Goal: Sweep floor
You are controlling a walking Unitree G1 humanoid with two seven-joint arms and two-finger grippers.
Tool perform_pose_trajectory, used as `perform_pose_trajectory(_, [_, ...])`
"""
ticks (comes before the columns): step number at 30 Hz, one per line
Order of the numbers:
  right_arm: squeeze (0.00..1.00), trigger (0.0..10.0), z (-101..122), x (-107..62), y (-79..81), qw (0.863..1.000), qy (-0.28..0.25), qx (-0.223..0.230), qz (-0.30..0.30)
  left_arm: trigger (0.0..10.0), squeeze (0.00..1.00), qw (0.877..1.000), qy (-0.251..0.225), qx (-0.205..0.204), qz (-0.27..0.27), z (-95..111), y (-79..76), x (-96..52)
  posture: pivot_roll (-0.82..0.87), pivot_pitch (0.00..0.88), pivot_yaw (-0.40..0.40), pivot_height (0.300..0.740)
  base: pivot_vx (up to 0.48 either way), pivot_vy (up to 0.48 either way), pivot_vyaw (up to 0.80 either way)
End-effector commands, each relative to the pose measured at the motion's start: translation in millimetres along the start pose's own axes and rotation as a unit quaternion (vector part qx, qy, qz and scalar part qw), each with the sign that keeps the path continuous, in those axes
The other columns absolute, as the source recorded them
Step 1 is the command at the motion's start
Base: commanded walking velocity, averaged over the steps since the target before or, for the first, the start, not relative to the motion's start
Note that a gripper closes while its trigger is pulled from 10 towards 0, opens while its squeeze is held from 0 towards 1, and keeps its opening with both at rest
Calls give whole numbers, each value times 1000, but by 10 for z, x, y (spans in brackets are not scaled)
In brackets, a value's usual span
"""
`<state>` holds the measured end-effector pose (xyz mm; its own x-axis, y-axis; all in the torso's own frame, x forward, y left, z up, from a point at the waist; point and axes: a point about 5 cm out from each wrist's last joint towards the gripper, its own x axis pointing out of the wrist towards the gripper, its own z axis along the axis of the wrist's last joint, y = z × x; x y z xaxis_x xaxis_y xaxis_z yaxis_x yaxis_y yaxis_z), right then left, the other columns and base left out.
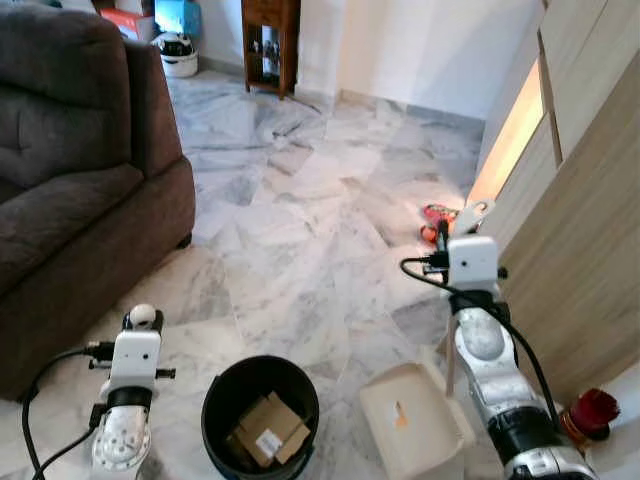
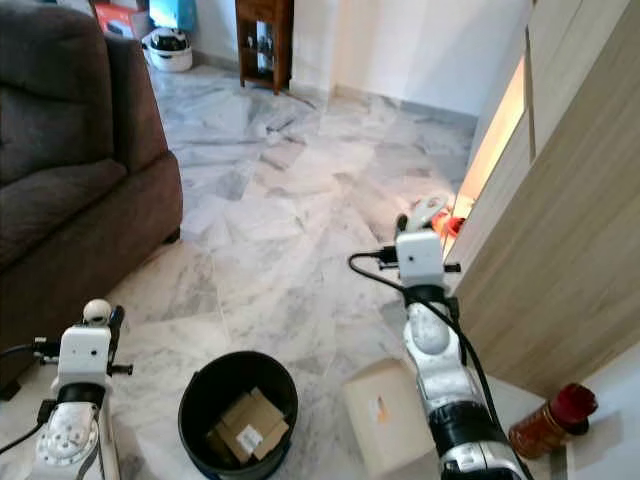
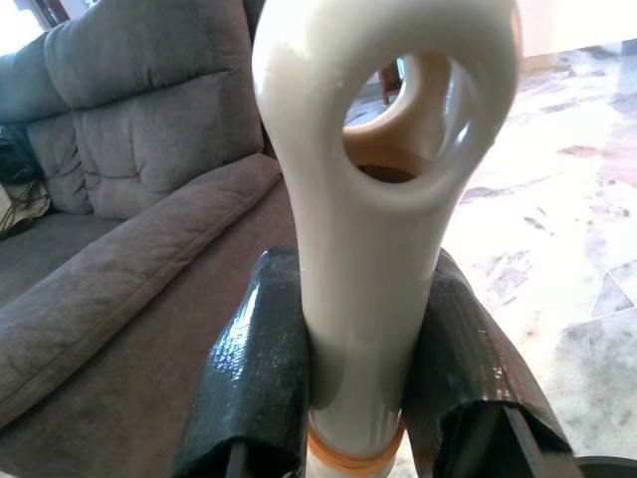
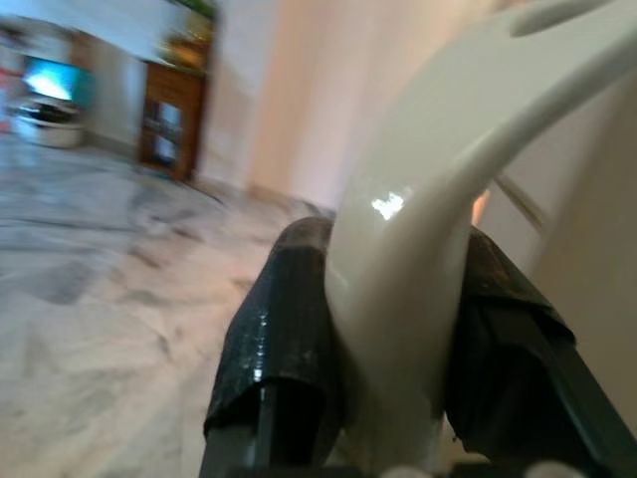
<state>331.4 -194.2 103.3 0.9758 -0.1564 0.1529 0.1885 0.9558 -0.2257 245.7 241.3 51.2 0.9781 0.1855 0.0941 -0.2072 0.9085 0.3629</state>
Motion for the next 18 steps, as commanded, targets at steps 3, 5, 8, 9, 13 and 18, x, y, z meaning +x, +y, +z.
perform_pose_trajectory(3, [0,10000,-25,31,-95,1000,1,17,-25,10000,0,1000,-26,-9,-6,103,-32,69,100,0,-62,740,0,0,0])
perform_pose_trajectory(5, [0,10000,-55,20,-107,999,5,20,-30,10000,0,1000,-26,-10,-7,106,-35,72,100,0,-62,740,0,0,0])
perform_pose_trajectory(8, [0,10000,-118,-1,-137,999,16,21,-39,10000,0,999,-31,-12,-10,129,-48,83,96,0,-61,740,0,0,0])
perform_pose_trajectory(9, [0,10000,-158,-9,-151,998,23,26,-43,10000,0,999,-33,-15,-12,142,-57,93,96,0,-61,740,0,0,0])
perform_pose_trajectory(13, [0,10000,-214,-31,-157,998,34,37,-45,10000,0,999,-34,-18,-15,156,-75,105,97,0,-63,740,0,0,0])
perform_pose_trajectory(18, [0,10000,-228,-42,-146,998,34,42,-41,10000,0,999,-32,-21,-16,150,-87,104,92,0,-63,740,0,0,0])
